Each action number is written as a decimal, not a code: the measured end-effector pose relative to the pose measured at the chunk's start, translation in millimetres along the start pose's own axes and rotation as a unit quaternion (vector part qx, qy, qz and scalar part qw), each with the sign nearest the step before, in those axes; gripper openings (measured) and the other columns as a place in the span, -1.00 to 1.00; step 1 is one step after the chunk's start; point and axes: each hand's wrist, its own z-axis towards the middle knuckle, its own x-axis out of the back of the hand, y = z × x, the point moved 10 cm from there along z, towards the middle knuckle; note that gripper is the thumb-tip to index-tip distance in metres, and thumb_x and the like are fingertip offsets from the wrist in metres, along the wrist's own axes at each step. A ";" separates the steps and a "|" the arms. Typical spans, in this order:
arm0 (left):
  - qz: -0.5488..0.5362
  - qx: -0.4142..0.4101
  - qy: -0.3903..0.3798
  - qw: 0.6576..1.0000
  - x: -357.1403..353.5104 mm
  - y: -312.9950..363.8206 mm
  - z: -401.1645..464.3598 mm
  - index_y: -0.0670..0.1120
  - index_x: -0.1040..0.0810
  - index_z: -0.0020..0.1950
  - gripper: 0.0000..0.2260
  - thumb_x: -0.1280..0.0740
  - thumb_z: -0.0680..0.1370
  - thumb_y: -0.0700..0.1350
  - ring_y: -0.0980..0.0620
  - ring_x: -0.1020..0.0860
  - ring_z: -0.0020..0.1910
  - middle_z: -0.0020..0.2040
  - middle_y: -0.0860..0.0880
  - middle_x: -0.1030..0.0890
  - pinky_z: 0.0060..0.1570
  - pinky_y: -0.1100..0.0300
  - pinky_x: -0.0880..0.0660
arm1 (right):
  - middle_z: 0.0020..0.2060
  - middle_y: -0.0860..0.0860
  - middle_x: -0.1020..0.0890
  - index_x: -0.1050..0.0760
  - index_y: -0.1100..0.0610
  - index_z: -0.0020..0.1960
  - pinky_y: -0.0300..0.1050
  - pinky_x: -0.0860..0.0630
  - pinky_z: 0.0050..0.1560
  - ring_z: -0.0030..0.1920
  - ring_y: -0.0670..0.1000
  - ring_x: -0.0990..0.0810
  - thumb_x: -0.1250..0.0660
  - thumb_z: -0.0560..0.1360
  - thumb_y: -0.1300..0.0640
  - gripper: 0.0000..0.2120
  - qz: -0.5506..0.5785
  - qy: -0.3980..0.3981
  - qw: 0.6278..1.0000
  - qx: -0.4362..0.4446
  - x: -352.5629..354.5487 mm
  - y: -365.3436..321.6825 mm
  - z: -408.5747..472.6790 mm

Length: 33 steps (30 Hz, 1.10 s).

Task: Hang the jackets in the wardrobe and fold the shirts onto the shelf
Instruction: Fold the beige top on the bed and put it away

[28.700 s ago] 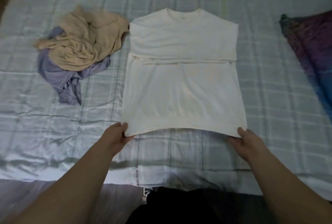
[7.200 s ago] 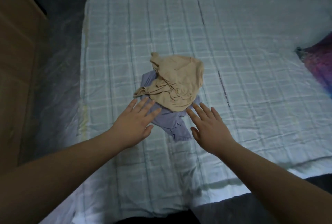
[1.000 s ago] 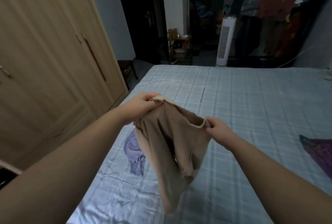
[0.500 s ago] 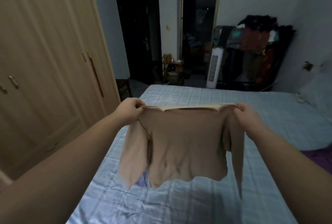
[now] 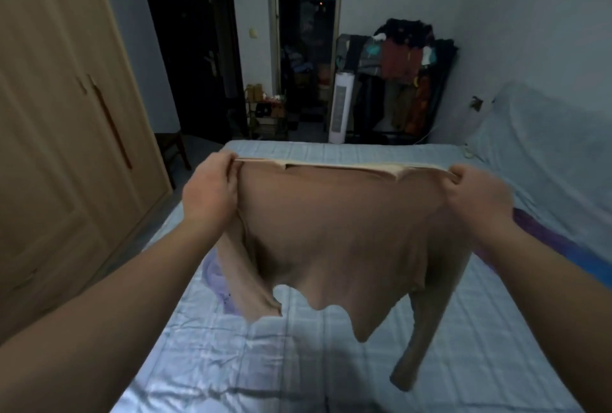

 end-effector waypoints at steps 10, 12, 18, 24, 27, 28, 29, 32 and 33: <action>0.017 -0.063 -0.055 0.996 -45.2 16.4 -17.6 -0.02 -0.43 -0.06 -0.85 -0.15 0.64 -0.01 -0.05 -0.46 -0.18 -0.16 -0.02 -0.51 -0.25 -0.01 -0.42 | -0.48 -0.02 -0.37 -0.23 0.10 -0.36 -0.05 -0.27 -0.34 -0.37 0.13 -0.38 -0.09 0.37 -0.05 -0.75 0.044 -0.015 0.993 0.104 -1.0 24.2 -17.1; 0.029 -0.059 -0.068 0.996 -73.3 12.2 -16.4 -0.02 -0.43 -0.08 -0.85 -0.16 0.63 -0.01 0.01 -0.41 -0.21 -0.18 0.01 -0.49 -0.29 0.04 -0.35 | -0.43 0.00 -0.42 -0.26 0.11 -0.31 -0.02 -0.35 -0.32 -0.33 0.16 -0.45 -0.10 0.41 -0.06 -0.75 0.017 -0.039 0.995 0.093 -31.4 38.6 -6.8; 0.064 -0.052 -0.133 0.988 -220.3 -20.2 0.1 -0.04 -0.43 -0.08 -0.82 -0.15 0.64 0.00 -0.12 -0.46 -0.13 -0.18 -0.06 -0.49 -0.30 0.00 -0.34 | -0.18 0.14 -0.59 -0.36 0.06 -0.12 0.01 -0.41 -0.21 -0.11 0.22 -0.57 -0.17 0.57 -0.03 -0.81 -0.022 -0.144 0.989 0.016 -186.3 98.0 41.6; 0.108 0.003 -0.224 0.969 -464.6 -112.5 -1.0 -0.09 -0.44 -0.08 -0.79 -0.16 0.64 0.01 -0.26 -0.52 -0.16 -0.16 -0.20 -0.56 -0.23 -0.08 -0.42 | -0.27 0.08 -0.53 -0.44 0.15 -0.17 -0.06 -0.27 -0.22 -0.18 0.15 -0.50 -0.21 0.60 0.04 -0.76 0.081 -0.208 0.968 -0.111 -428.7 171.7 74.8; 0.153 0.040 -0.268 0.950 -588.9 -175.4 -15.0 -0.06 -0.41 -0.09 -0.76 -0.12 0.62 0.07 -0.25 -0.54 -0.15 -0.16 -0.18 -0.58 -0.24 -0.03 -0.41 | -0.27 0.05 -0.52 -0.40 0.11 -0.20 -0.04 -0.33 -0.24 -0.21 0.15 -0.48 -0.14 0.60 -0.09 -0.68 0.047 -0.231 0.964 -0.126 -558.0 202.7 87.0; 0.168 0.054 -0.280 0.944 -625.8 -196.5 -19.6 -0.06 -0.41 -0.08 -0.76 -0.11 0.62 0.09 -0.25 -0.54 -0.11 -0.14 -0.17 -0.59 -0.22 -0.02 -0.37 | -0.29 0.03 -0.50 -0.37 0.11 -0.23 -0.04 -0.35 -0.24 -0.23 0.15 -0.48 -0.10 0.59 -0.14 -0.63 0.020 -0.237 0.964 -0.122 -597.1 210.2 91.9; 0.179 0.067 -0.291 0.938 -659.6 -215.5 -23.7 -0.05 -0.41 -0.06 -0.75 -0.11 0.62 0.09 -0.24 -0.52 -0.07 -0.11 -0.16 -0.59 -0.19 -0.02 -0.33 | -0.30 0.02 -0.48 -0.35 0.10 -0.24 -0.04 -0.36 -0.24 -0.24 0.15 -0.48 -0.05 0.59 -0.18 -0.59 -0.008 -0.241 0.964 -0.111 -632.9 216.5 97.1; 0.202 0.102 -0.327 0.917 -745.6 -264.3 -34.6 -0.01 -0.38 -0.03 -0.76 -0.07 0.64 0.11 -0.21 -0.47 0.02 -0.04 -0.12 -0.57 -0.10 -0.04 -0.29 | -0.27 0.02 -0.47 -0.30 0.07 -0.22 -0.03 -0.39 -0.23 -0.25 0.15 -0.49 0.00 0.60 -0.22 -0.59 -0.052 -0.237 0.969 -0.043 -720.8 225.7 109.3; 0.206 0.112 -0.336 0.912 -767.8 -277.9 -39.1 0.00 -0.37 -0.03 -0.77 -0.06 0.64 0.11 -0.20 -0.46 0.03 -0.02 -0.11 -0.56 -0.07 -0.06 -0.30 | -0.25 0.03 -0.47 -0.29 0.06 -0.20 -0.02 -0.41 -0.24 -0.25 0.15 -0.50 0.01 0.62 -0.21 -0.61 -0.062 -0.236 0.969 -0.024 -744.0 229.6 110.2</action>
